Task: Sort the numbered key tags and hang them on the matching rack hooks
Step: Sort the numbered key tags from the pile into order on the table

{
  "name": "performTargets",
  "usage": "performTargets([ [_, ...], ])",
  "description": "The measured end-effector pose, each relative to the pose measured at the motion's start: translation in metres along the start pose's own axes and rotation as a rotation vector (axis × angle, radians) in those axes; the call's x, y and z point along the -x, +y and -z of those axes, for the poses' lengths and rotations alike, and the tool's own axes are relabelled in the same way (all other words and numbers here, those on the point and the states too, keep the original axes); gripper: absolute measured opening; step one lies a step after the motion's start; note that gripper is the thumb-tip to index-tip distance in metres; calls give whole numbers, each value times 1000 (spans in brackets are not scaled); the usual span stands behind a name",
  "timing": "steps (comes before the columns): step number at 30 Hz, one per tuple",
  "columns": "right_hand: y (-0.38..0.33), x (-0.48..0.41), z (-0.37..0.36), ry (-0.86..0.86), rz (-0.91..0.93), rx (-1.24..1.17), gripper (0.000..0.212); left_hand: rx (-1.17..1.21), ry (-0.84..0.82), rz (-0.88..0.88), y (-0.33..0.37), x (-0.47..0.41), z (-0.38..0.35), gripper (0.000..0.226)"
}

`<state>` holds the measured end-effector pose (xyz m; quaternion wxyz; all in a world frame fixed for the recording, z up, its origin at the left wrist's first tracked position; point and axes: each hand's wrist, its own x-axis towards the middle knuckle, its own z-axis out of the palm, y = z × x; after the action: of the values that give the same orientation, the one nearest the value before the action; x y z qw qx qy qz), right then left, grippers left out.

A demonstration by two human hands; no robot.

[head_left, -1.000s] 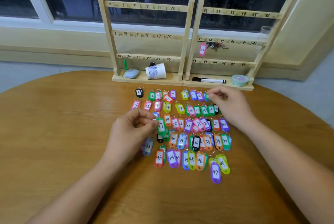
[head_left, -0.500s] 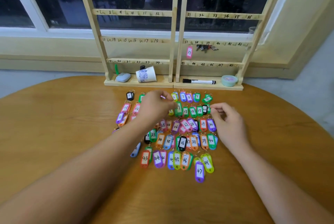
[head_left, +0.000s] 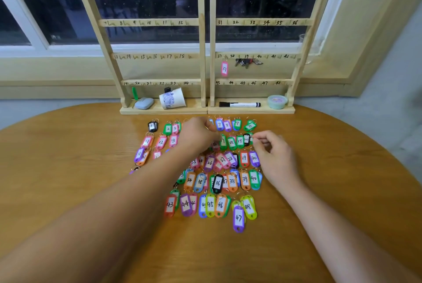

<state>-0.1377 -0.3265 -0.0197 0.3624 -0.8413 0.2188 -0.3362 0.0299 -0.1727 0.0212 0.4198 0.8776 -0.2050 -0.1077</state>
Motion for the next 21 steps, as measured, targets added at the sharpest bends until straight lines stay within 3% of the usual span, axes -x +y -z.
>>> performTargets([
  [11, 2, -1, -1, -5, 10, 6, 10, -37, 147, -71, -31, 3, 69, 15],
  [21, -2, 0, 0, 11, 15, 51, 9, -143, 292, 155, -101, -35, 143, 10],
])
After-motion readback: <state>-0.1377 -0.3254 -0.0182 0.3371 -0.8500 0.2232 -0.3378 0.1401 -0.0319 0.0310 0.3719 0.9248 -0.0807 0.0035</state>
